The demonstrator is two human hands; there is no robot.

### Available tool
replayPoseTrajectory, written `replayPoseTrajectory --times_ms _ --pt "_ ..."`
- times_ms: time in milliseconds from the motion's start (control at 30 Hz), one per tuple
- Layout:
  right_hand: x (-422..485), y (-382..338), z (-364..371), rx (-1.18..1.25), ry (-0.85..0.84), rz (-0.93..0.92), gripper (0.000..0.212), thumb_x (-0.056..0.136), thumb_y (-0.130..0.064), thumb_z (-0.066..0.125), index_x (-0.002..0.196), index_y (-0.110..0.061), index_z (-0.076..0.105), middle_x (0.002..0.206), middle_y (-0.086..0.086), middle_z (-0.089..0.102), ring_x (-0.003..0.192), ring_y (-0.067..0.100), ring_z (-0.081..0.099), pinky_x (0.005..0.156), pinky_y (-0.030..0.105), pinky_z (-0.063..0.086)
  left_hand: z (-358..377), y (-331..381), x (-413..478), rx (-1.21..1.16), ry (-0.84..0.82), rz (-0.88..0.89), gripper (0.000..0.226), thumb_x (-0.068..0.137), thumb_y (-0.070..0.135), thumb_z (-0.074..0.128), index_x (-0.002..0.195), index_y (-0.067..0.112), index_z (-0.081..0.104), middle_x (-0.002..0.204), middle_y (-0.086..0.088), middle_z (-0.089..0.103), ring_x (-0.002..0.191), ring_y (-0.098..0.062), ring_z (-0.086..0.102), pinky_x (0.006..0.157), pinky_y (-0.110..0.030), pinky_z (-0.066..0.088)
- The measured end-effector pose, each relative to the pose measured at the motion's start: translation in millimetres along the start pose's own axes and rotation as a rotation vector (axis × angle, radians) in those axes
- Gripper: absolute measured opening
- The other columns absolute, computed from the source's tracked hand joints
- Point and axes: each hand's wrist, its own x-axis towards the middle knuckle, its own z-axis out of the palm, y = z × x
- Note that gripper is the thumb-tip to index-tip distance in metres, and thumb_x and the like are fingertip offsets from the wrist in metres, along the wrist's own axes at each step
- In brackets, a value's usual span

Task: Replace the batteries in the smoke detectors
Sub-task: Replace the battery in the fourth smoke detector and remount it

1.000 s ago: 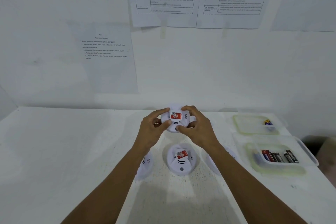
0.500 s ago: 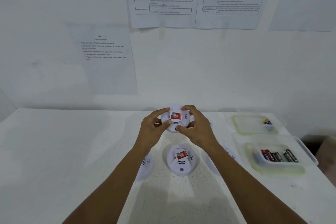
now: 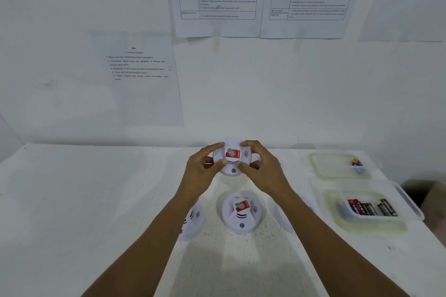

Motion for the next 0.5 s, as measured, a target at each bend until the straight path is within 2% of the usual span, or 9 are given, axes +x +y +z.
replayPoseTrajectory --times_ms 100,200,500 --pt "-0.3 0.2 -7.0 0.056 -0.022 0.023 0.033 0.089 -0.023 0.069 0.12 -0.03 0.058 0.114 -0.006 0.066 0.083 0.017 0.071 0.073 0.024 0.058 -0.5 0.1 0.6 0.015 -0.009 -0.008 0.037 0.085 0.014 0.074 0.118 0.03 0.067 0.108 0.01 0.072 0.092 -0.013 0.07 0.08 -0.027 0.058" --pt "-1.9 1.5 -10.3 0.081 -0.033 -0.004 0.032 0.089 -0.02 0.069 0.119 -0.028 0.061 0.113 -0.005 0.067 0.087 0.015 0.071 0.071 0.019 0.055 0.4 -0.5 0.0 0.012 -0.018 -0.012 0.038 0.086 0.014 0.074 0.121 0.025 0.067 0.112 0.006 0.071 0.095 -0.015 0.069 0.083 -0.029 0.058" --pt "-3.1 7.2 -9.0 0.131 -0.017 -0.001 0.034 0.088 -0.016 0.071 0.12 -0.026 0.066 0.119 -0.002 0.067 0.096 0.016 0.069 0.082 0.032 0.059 1.5 -1.7 -1.8 0.021 -0.033 0.012 0.034 0.088 0.014 0.071 0.121 0.024 0.067 0.116 0.008 0.07 0.098 -0.013 0.067 0.085 -0.027 0.056"
